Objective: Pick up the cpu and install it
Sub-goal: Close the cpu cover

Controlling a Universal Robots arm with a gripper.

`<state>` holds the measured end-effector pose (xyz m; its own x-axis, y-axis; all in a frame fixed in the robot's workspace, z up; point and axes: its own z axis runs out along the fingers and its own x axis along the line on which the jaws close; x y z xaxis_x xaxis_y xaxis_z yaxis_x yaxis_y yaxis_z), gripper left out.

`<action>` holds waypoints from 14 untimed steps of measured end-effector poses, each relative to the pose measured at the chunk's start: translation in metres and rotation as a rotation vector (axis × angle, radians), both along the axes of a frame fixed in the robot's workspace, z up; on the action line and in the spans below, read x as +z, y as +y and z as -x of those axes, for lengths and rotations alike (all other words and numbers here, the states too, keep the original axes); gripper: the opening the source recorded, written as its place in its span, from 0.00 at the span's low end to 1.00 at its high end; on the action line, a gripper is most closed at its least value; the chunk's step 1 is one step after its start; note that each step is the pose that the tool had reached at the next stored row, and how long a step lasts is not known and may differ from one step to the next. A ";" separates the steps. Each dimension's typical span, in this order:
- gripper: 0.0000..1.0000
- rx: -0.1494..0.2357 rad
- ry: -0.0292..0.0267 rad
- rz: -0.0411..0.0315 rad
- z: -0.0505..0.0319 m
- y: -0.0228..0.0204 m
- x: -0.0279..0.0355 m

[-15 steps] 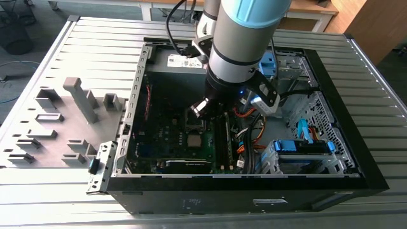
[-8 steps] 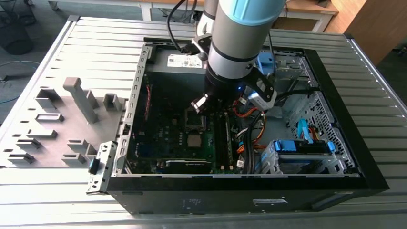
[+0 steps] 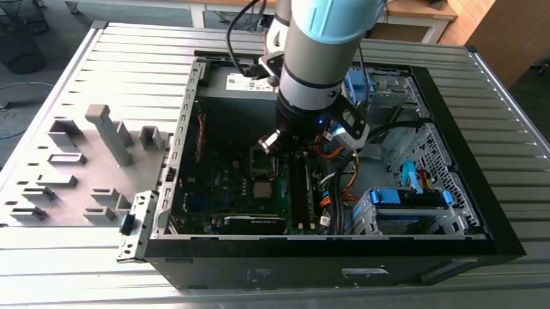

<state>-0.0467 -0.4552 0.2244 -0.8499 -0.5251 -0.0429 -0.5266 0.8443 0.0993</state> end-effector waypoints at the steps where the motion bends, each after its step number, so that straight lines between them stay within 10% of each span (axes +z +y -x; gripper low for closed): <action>1: 0.11 0.000 -0.0012 0.0000 0.0000 0.0005 -0.0016; 14: 0.11 0.000 -0.0085 -0.0016 0.0024 0.0070 -0.0065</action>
